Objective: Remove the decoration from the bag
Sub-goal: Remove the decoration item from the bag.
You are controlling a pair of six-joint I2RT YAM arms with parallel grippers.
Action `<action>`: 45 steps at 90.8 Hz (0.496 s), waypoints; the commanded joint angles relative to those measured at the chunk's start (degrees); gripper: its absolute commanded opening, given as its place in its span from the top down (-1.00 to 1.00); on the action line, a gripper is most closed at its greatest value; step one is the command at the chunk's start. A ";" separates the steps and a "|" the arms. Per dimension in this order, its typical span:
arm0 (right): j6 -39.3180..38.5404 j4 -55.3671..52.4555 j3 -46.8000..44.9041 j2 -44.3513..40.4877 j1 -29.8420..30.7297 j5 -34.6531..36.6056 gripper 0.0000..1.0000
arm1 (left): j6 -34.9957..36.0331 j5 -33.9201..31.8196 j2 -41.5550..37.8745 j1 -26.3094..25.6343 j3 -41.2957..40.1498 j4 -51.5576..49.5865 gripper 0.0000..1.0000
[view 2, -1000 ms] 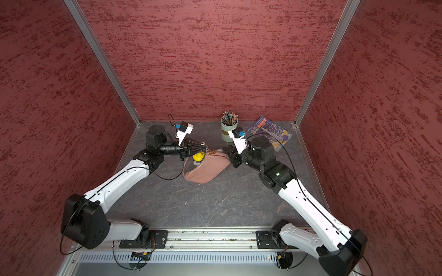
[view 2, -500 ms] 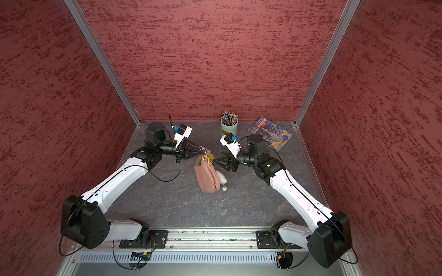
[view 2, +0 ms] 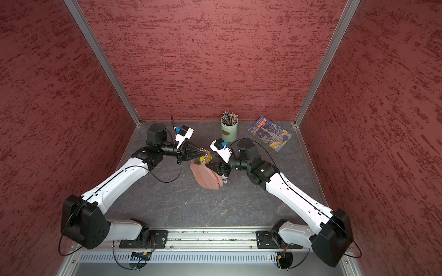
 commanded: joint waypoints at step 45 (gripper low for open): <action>-1.70 -1.24 1.99 1.58 1.22 4.19 0.22 | 0.91 -1.71 -0.83 0.24 2.11 -0.90 1.00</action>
